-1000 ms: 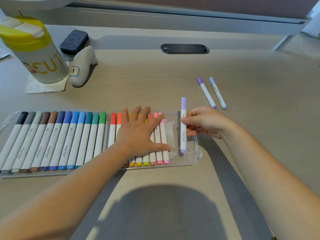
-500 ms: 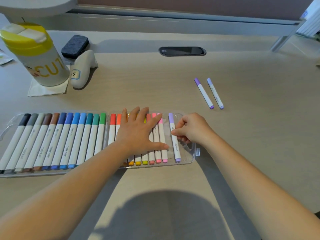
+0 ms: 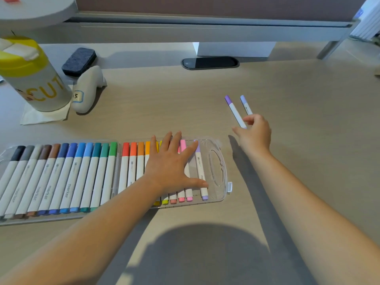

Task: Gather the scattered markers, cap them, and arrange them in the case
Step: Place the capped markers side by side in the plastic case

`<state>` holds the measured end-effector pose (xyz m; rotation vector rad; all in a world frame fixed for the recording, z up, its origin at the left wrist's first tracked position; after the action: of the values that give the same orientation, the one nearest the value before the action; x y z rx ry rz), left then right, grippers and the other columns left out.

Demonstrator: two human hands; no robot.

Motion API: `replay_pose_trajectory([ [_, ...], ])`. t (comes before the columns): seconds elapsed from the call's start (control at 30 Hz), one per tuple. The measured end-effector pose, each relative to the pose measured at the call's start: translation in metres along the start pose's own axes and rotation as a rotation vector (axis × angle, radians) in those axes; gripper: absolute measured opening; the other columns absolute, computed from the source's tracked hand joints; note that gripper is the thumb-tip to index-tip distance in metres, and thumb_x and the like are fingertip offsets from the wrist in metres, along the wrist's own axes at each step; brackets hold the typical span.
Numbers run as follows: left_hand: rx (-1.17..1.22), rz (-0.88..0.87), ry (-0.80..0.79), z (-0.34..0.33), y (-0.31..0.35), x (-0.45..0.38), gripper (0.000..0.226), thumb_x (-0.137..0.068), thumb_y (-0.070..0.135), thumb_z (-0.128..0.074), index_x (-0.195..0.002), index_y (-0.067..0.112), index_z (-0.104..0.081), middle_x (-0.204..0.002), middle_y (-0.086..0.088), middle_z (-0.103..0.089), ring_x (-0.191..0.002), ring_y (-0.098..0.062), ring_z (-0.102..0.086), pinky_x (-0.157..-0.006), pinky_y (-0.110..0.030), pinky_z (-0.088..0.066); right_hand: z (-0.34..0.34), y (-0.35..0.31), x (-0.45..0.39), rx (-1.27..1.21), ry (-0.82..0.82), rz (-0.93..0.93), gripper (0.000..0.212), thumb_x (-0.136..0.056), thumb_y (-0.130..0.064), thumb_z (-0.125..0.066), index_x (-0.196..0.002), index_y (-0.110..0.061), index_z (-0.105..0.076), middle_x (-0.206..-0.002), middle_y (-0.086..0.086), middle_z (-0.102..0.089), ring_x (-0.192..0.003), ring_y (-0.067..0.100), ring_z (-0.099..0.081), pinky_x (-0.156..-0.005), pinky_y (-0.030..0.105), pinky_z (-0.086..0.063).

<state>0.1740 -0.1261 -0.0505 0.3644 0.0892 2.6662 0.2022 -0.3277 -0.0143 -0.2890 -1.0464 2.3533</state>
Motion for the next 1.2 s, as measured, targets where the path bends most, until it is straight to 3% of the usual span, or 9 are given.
replay_pose_trajectory([
  [0.1,0.002,0.000,0.017,0.000,0.004,-0.006,0.103,-0.061,0.089,-0.029,-0.144,0.041,0.007,-0.156,-0.003,0.010,-0.143,-0.027,0.012,-0.111,-0.054,0.011,0.007,0.013,-0.021,0.041,0.090,-0.102,0.033,-0.082,-0.016,-0.062,-0.113,-0.014,-0.053,-0.125,0.004,-0.050,-0.119,0.025,-0.043,-0.094,0.037,-0.038],
  [0.23,-0.003,0.002,0.060,-0.001,0.003,-0.008,0.111,-0.042,0.090,-0.001,-0.142,0.043,0.011,-0.156,-0.002,0.009,-0.143,-0.027,0.010,-0.112,-0.053,0.011,0.007,0.027,-0.044,0.018,0.090,-0.185,0.039,-0.080,-0.014,-0.066,-0.115,-0.010,-0.050,-0.126,0.007,-0.050,-0.118,0.027,-0.047,-0.092,0.038,-0.042],
  [0.43,0.014,0.009,0.040,-0.001,0.004,-0.007,0.116,-0.040,0.095,-0.005,-0.142,0.043,0.013,-0.156,-0.001,0.011,-0.143,-0.026,0.012,-0.112,-0.051,0.013,0.004,0.026,-0.059,-0.045,0.016,-0.211,0.048,-0.080,-0.012,-0.069,-0.121,-0.006,-0.045,-0.127,0.008,-0.051,-0.106,0.027,-0.057,-0.080,0.032,-0.043],
  [0.57,0.017,-0.001,0.041,0.000,0.005,-0.006,0.115,-0.041,0.094,-0.005,-0.142,0.042,0.013,-0.156,-0.001,0.012,-0.143,-0.026,0.013,-0.112,-0.051,0.013,-0.002,0.025,-0.061,-0.056,-0.081,-0.254,0.049,-0.079,-0.014,-0.070,-0.120,-0.007,-0.046,-0.122,0.011,-0.057,-0.061,0.017,-0.052,-0.057,0.025,-0.043],
  [0.63,0.026,-0.003,0.046,-0.001,0.004,-0.006,0.116,-0.040,0.095,-0.006,-0.142,0.042,0.012,-0.156,-0.002,0.011,-0.143,-0.026,0.012,-0.112,-0.051,0.013,-0.004,0.024,-0.059,-0.057,-0.107,-0.261,0.046,-0.079,-0.013,-0.069,-0.120,-0.007,-0.047,-0.120,0.012,-0.058,-0.055,0.015,-0.049,-0.047,0.022,-0.037],
  [0.8,0.028,-0.006,0.056,-0.001,0.004,-0.006,0.113,-0.042,0.091,-0.002,-0.143,0.042,0.010,-0.156,-0.002,0.009,-0.143,-0.027,0.011,-0.112,-0.051,0.012,-0.006,0.020,-0.051,-0.062,-0.164,-0.219,0.041,-0.080,-0.012,-0.066,-0.118,-0.007,-0.051,-0.109,0.009,-0.059,-0.066,0.020,-0.055,-0.061,0.025,-0.045],
  [0.93,0.038,-0.006,0.059,0.001,0.004,-0.006,0.113,-0.042,0.088,0.001,-0.144,0.041,0.008,-0.156,-0.002,0.007,-0.144,-0.026,0.009,-0.112,-0.051,0.011,0.001,0.013,-0.038,-0.240,-0.156,-0.206,0.038,-0.084,-0.003,-0.056,-0.121,-0.007,-0.049,-0.097,0.010,-0.059,-0.056,0.016,-0.055,-0.061,0.031,-0.053],
  [1.03,0.025,-0.012,0.049,0.001,0.005,-0.005,0.113,-0.043,0.090,-0.001,-0.144,0.041,0.008,-0.156,-0.002,0.007,-0.144,-0.027,0.009,-0.112,-0.051,0.011,0.003,-0.002,-0.024,-0.408,-0.223,-0.140,0.033,-0.084,0.005,-0.048,-0.112,-0.012,-0.045,-0.076,0.005,-0.059,-0.058,0.016,-0.056,-0.053,0.023,-0.053],
  [1.2,0.071,-0.026,-0.016,0.003,0.004,-0.006,0.102,-0.066,0.085,-0.035,-0.145,0.036,0.005,-0.156,-0.004,0.010,-0.143,-0.025,0.012,-0.112,-0.051,0.012,-0.007,-0.023,0.007,-0.433,-0.419,-0.084,0.025,-0.084,0.007,-0.044,-0.087,-0.017,-0.046,-0.070,0.003,-0.049,-0.059,0.015,-0.055,-0.056,0.024,-0.053],
])
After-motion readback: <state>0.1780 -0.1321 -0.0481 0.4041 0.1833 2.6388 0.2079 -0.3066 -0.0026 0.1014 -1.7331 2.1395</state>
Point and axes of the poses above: each hand's wrist, its own x-axis away from the middle knuckle, its own z-axis out of the back of the hand, y = z × x, the point moved 7 cm from there along -x, towards the middle knuckle
